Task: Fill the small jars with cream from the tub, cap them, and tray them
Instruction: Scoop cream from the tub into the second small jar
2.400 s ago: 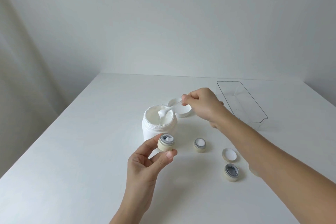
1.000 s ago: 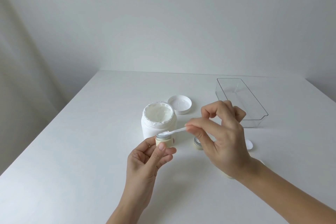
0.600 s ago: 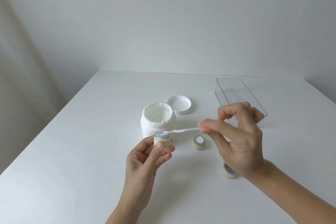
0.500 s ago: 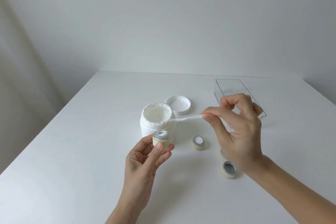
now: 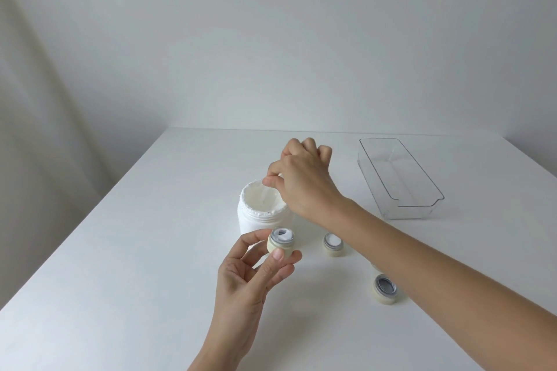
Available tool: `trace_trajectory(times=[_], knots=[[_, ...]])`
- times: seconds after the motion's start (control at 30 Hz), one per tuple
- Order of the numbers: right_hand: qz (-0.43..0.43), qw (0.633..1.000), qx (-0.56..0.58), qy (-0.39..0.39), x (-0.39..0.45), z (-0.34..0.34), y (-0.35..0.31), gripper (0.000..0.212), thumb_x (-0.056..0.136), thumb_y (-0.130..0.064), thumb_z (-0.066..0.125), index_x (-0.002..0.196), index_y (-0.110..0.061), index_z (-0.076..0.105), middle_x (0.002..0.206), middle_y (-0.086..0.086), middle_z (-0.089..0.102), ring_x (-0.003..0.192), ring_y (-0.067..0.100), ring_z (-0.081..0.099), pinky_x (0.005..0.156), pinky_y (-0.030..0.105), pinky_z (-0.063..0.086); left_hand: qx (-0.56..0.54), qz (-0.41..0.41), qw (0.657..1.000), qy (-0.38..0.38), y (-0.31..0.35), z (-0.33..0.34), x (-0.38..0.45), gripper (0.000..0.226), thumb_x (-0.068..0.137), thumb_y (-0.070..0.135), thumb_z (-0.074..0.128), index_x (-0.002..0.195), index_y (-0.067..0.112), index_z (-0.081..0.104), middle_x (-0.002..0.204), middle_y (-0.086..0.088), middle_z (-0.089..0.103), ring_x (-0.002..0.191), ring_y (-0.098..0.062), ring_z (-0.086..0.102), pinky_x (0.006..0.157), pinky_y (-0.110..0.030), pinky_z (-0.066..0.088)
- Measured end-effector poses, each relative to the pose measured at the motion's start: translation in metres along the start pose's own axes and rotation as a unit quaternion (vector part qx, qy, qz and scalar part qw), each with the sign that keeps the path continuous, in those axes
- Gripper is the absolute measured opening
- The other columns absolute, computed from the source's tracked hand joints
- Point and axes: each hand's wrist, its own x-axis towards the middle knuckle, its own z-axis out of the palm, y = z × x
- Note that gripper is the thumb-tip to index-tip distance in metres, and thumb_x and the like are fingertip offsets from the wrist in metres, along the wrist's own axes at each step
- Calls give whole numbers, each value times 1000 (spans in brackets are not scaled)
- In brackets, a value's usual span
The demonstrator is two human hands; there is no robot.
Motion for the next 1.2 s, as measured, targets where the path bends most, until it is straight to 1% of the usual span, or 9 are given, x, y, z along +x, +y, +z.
trace_trajectory(times=[0.1,0.33,0.47,0.53,0.67,0.77,0.83,1.07,1.2], knots=[[25,998,23,-55,4,1,-2,25,93,-41,53,85,-27,72,95,0,45,99,24,37,67,32,8,7,4,1000,5,-1,0,0,34,66,27,80,99,19,76,105,-18,75,89,-35,75,70,-24,58],[115,979,122,-119,2,-9,13,34,94,-39,51,77,-19,73,94,-3,68,106,26,49,83,38,27,34,4,999,-13,-4,-5,2,48,63,23,83,110,17,74,106,-6,78,92,-30,75,77,-24,57],[198,950,215,-110,-4,-14,28,36,94,-34,51,72,-15,71,61,-13,58,99,26,53,78,37,27,58,11,998,-8,-5,-6,2,49,56,20,88,103,18,75,102,-3,77,79,-23,71,75,-23,56],[232,932,258,-102,-7,-15,34,34,94,-33,53,78,-10,73,56,-16,54,94,25,56,83,37,31,57,19,998,-5,-5,-5,2,43,56,21,87,97,20,76,98,-2,76,72,-22,70,70,-22,55],[272,896,335,-104,-11,-16,43,31,93,-32,54,84,-10,73,79,-18,64,108,21,58,107,44,32,42,27,999,12,-5,-6,2,36,58,23,85,93,21,75,96,-6,76,77,-26,75,67,-23,57],[285,866,394,-119,-15,-23,47,26,93,-33,56,77,-18,70,112,0,66,108,18,51,98,31,31,44,30,998,17,-5,-6,2,36,62,25,83,97,19,76,101,-9,77,88,-32,75,71,-23,57],[283,852,421,-130,-21,-29,47,25,92,-33,58,74,-21,70,118,2,63,108,14,46,90,29,27,44,32,998,17,-5,-6,3,38,64,26,82,100,20,76,104,-8,77,91,-32,75,73,-24,57],[261,858,411,-165,-50,-33,42,28,91,-36,59,68,-23,70,100,-9,66,106,8,52,79,22,35,23,29,999,12,-5,-5,3,43,66,25,80,108,19,75,113,-5,75,94,-32,74,75,-23,57],[258,892,341,-148,-60,-31,41,31,91,-40,57,66,-26,69,65,-18,56,78,3,52,105,41,33,24,27,999,10,-6,-5,3,44,65,24,80,109,19,75,113,-5,75,93,-31,75,75,-23,57]])
